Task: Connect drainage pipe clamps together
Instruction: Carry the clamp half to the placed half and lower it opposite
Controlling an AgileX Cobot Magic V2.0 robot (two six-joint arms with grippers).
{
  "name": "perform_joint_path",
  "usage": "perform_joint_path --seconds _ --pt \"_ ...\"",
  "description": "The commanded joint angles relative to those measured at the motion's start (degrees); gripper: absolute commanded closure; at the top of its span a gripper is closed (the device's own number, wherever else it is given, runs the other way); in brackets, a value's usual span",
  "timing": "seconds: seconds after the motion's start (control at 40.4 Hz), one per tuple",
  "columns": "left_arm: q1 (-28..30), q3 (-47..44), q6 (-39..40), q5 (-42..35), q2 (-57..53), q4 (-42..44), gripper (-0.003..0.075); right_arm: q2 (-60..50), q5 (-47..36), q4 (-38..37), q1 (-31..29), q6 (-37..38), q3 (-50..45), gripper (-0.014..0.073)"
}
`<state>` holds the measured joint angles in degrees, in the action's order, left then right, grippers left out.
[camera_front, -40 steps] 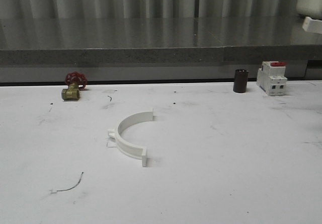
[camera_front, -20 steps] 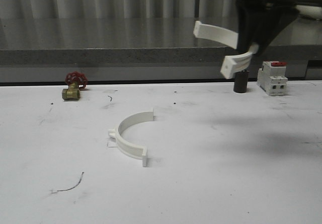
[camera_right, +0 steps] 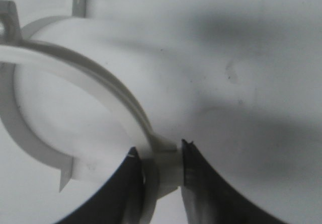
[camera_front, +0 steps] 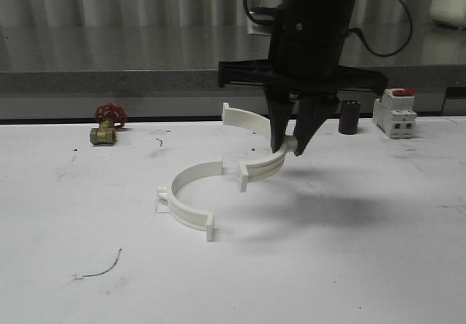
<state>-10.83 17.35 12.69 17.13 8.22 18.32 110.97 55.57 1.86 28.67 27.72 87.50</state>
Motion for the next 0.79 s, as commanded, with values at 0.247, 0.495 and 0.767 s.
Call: perform_joint_path --seconds 0.247,0.495,0.767 --pt "-0.35 1.59 -0.23 -4.70 0.55 0.28 0.0741 1.18 -2.82 -0.69 -0.11 4.92 1.28 0.0421" --pt "-0.35 1.59 -0.23 -4.70 0.55 0.28 0.0741 3.42 -4.37 0.08 -0.11 5.07 1.28 0.0421" --pt "-0.35 1.59 -0.23 -4.70 0.55 0.28 0.0741 3.78 -6.76 0.26 -0.11 5.73 1.28 0.0421"
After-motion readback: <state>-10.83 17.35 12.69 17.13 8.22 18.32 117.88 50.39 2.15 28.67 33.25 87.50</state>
